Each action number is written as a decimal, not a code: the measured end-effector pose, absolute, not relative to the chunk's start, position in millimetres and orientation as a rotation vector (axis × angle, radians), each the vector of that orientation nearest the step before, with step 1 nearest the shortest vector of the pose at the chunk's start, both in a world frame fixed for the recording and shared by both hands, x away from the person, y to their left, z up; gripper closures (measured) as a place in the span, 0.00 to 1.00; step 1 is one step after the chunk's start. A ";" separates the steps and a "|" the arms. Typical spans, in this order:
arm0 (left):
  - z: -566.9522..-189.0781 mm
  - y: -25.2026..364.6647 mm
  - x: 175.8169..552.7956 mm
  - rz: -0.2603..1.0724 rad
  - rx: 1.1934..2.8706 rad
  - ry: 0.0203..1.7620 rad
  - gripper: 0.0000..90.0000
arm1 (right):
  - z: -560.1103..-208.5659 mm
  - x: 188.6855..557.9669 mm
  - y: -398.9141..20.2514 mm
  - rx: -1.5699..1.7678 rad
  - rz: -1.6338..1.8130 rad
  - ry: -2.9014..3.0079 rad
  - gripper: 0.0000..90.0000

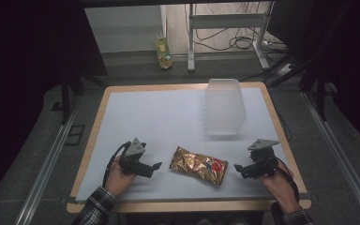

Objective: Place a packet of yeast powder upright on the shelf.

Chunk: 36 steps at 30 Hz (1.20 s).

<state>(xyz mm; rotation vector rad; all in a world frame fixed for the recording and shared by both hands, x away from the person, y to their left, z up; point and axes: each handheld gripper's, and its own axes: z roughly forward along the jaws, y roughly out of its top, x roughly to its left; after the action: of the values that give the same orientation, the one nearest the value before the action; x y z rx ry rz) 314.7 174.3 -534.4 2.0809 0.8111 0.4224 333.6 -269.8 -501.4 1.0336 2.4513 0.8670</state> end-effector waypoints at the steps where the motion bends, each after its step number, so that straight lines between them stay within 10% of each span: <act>1: -534.4 174.3 314.7 0.422 2.081 0.811 0.01 | -501.4 333.6 -269.8 1.034 0.867 2.451 0.03; 22: -530.5 166.1 316.3 0.357 2.097 0.825 0.04 | -504.9 333.2 -269.6 1.008 0.851 2.467 0.02; 36: -518.3 153.3 313.1 0.287 2.069 0.729 0.45 | -504.9 332.6 -268.1 0.981 0.827 2.471 0.02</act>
<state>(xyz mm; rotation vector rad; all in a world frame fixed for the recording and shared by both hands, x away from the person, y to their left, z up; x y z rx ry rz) 313.1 153.3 -518.3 2.0694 0.7285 0.2874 332.6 -268.1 -504.9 0.9808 2.4707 0.8274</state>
